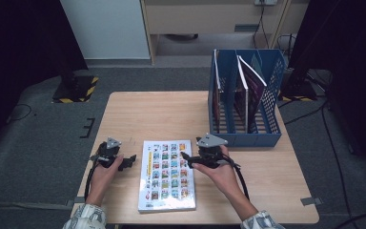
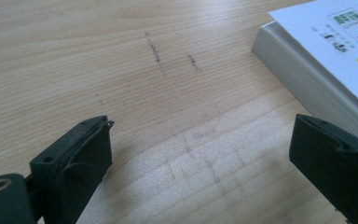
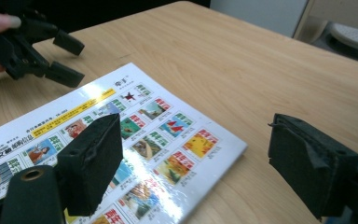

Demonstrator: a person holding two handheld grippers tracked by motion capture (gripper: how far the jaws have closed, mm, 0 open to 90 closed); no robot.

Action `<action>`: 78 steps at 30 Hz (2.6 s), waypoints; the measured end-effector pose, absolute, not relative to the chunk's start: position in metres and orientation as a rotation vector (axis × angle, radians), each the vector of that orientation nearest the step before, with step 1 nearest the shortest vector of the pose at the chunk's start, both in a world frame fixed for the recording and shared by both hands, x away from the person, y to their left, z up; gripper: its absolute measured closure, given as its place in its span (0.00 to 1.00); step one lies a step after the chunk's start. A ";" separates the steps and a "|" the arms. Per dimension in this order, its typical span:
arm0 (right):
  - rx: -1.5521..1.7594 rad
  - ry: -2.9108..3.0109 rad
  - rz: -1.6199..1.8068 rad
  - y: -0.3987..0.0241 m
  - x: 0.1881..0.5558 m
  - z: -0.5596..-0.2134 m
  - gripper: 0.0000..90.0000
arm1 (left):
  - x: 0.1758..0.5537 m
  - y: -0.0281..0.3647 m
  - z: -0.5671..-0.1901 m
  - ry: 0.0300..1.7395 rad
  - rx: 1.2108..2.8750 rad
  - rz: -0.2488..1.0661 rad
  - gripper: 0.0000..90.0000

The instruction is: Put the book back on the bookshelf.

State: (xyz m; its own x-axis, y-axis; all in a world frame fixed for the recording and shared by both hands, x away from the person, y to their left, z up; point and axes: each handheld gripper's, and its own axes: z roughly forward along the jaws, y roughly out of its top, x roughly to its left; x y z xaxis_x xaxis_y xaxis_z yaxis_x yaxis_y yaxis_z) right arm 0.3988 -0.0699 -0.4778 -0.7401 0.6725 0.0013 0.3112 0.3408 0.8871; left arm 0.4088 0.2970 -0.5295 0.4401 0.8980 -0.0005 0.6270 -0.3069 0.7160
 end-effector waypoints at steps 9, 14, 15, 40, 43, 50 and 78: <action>0.863 2.310 1.421 -0.072 0.394 -0.487 0.16 | 0.378 0.284 -0.507 1.133 2.038 0.540 0.07; 0.907 2.313 1.426 -0.081 0.392 -0.492 0.19 | 0.371 0.279 -0.504 1.125 2.043 0.515 0.11; 0.908 2.320 1.425 -0.081 0.392 -0.492 0.19 | 0.372 0.279 -0.505 1.132 2.047 0.494 0.12; 0.952 2.529 1.288 -0.066 0.388 -0.523 0.19 | 0.382 0.248 -0.518 1.114 2.050 0.231 0.51; 0.950 2.548 1.260 -0.063 0.387 -0.527 0.17 | 0.386 0.250 -0.521 1.131 2.023 0.196 0.47; 0.966 2.560 1.245 -0.062 0.388 -0.531 0.14 | 0.393 0.252 -0.528 1.136 1.985 0.147 0.37; 1.038 2.548 1.309 -0.064 0.388 -0.538 0.11 | 0.380 0.210 -0.506 1.034 1.994 0.231 0.84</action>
State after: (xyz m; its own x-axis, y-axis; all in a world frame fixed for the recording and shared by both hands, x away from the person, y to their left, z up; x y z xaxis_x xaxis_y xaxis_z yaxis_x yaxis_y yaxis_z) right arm 0.3883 -0.0636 -0.5379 -0.7639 0.6092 0.2131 0.5280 0.4000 0.7492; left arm 0.3796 0.2098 -0.5059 0.6404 0.7397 -0.2066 0.5817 -0.2916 0.7593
